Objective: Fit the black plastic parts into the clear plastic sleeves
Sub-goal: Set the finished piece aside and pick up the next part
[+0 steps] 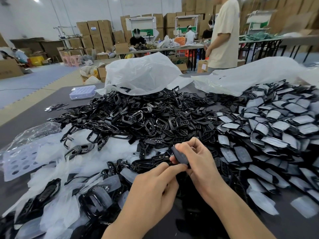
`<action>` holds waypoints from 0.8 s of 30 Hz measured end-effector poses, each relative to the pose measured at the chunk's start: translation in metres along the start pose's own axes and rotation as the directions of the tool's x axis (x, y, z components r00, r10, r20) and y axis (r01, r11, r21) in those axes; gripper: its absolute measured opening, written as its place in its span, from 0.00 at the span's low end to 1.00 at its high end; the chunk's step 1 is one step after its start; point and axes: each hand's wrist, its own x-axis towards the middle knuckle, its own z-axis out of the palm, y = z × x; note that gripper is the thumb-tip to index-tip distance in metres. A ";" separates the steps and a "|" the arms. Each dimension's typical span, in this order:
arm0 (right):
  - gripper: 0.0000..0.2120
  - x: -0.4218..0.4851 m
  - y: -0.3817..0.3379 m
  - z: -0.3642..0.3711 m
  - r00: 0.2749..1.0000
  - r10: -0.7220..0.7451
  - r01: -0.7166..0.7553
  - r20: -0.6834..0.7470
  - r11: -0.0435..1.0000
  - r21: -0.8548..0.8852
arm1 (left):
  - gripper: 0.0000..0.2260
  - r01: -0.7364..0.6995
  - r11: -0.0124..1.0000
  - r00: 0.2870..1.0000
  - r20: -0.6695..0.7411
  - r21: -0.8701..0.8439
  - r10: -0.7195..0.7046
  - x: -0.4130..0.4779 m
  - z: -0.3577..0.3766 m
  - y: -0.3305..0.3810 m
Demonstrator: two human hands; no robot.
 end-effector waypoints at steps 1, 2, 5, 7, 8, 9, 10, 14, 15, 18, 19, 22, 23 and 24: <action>0.16 0.000 0.000 0.000 1.000 -0.002 0.002 0.002 1.000 -0.011 | 0.16 0.021 1.000 0.999 -0.044 -0.020 -0.022 0.000 0.000 -0.001; 0.15 -0.001 -0.001 0.002 1.000 0.000 0.000 -0.001 1.000 -0.027 | 0.15 0.062 0.997 0.994 -0.085 -0.050 -0.066 0.000 0.000 -0.003; 0.14 -0.002 0.000 0.002 1.000 0.010 -0.010 0.009 1.000 -0.008 | 0.11 0.198 0.966 0.960 -0.167 -0.168 -0.225 -0.001 0.002 -0.008; 0.16 -0.002 0.000 0.002 0.999 0.030 -0.030 0.037 0.999 0.011 | 0.09 0.272 0.925 0.927 -0.186 -0.265 -0.325 0.001 0.002 -0.010; 0.15 -0.003 0.001 0.003 0.997 0.037 -0.038 0.060 0.999 0.015 | 0.08 0.308 0.889 0.908 -0.174 -0.338 -0.381 0.002 0.003 -0.011; 0.14 -0.003 0.002 0.003 0.995 0.039 -0.040 0.095 0.999 0.016 | 0.08 0.341 0.842 0.889 -0.146 -0.418 -0.433 0.003 0.002 -0.010; 0.11 -0.004 0.004 0.005 0.989 0.036 -0.037 0.140 0.999 0.007 | 0.09 0.366 0.795 0.875 -0.110 -0.484 -0.471 0.004 0.002 -0.010; 0.16 -0.004 0.009 0.009 0.966 0.010 0.001 0.259 0.999 -0.044 | 0.07 0.386 0.722 0.863 -0.052 -0.575 -0.503 0.009 0.002 -0.006; 0.19 -0.003 0.009 0.009 0.969 0.008 0.003 0.245 0.999 -0.048 | 0.08 0.390 0.712 0.854 -0.061 -0.584 -0.517 0.010 0.001 -0.006; 0.15 -0.002 0.009 0.007 0.978 -0.013 0.030 0.210 0.997 -0.075 | 0.05 0.419 0.691 0.816 -0.090 -0.590 -0.572 0.011 0.000 -0.009; 0.09 -0.002 0.009 0.007 0.980 -0.024 0.042 0.198 0.995 -0.088 | 0.05 0.424 0.686 0.807 -0.099 -0.591 -0.583 0.011 0.000 -0.010; 0.09 -0.001 0.010 0.006 0.985 -0.044 0.064 0.167 0.991 -0.114 | 0.05 0.435 0.693 0.798 -0.109 -0.575 -0.592 0.012 0.001 -0.012; 0.10 -0.002 0.009 0.007 0.985 -0.047 0.067 0.165 0.991 -0.115 | 0.05 0.438 0.701 0.799 -0.113 -0.562 -0.590 0.011 0.001 -0.012; 0.10 -0.002 0.009 0.007 0.985 -0.050 0.069 0.163 0.991 -0.113 | 0.05 0.439 0.710 0.800 -0.119 -0.551 -0.588 0.011 0.002 -0.013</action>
